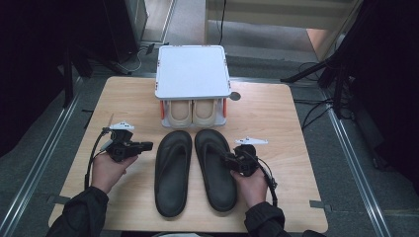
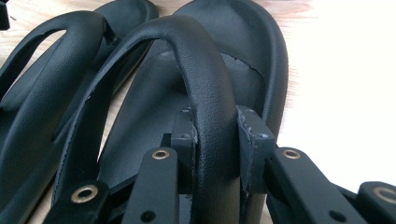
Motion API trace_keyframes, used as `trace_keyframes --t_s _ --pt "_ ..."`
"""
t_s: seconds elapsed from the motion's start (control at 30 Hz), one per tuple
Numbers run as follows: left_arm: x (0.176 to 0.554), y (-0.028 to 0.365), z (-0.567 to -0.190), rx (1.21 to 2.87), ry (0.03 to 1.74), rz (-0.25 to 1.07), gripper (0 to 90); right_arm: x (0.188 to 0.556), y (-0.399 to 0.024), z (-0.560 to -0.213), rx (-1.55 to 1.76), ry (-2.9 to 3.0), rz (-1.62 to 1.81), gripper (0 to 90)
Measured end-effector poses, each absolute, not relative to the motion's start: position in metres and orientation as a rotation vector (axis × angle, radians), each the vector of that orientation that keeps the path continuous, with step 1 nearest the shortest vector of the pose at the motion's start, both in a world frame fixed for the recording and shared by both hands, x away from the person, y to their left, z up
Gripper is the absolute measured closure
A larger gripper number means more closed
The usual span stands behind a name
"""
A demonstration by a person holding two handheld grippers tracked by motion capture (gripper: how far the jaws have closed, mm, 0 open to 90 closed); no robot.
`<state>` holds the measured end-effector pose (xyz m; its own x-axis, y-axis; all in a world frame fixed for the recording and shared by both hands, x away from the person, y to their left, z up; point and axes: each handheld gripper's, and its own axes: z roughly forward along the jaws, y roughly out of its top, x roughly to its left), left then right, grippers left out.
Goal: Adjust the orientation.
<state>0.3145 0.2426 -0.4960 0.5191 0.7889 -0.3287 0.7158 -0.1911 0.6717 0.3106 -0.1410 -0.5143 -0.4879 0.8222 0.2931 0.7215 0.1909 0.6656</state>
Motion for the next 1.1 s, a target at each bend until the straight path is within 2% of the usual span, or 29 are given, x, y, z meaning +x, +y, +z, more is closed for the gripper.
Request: trace_keyframes --t_s 0.27,0.37,0.47,0.57,0.73,0.9,1.1 --pt "0.317 0.239 -0.499 1.965 1.226 0.103 88.3 0.312 -0.137 -0.519 1.513 2.351 1.178 69.7" --pt "0.319 0.238 -0.503 1.982 1.234 0.105 88.2 0.313 -0.141 -0.517 1.52 2.362 1.243 55.6" --pt "0.319 0.24 -0.506 1.986 1.239 0.114 87.6 0.309 -0.144 -0.51 1.48 2.358 1.246 54.1" --pt "0.318 0.242 -0.507 1.986 1.243 0.119 88.0 0.303 -0.151 -0.501 1.439 2.338 1.282 63.1" --pt "0.314 0.239 -0.511 1.99 1.251 0.111 88.7 0.305 -0.165 -0.494 1.43 2.344 1.293 86.2" --pt "0.312 0.238 -0.516 2.0 1.266 0.101 88.7 0.318 -0.171 -0.501 1.443 2.344 1.217 90.0" --pt "0.313 0.232 -0.523 2.035 1.279 0.088 88.8 0.33 -0.167 -0.511 1.456 2.367 1.15 90.0"
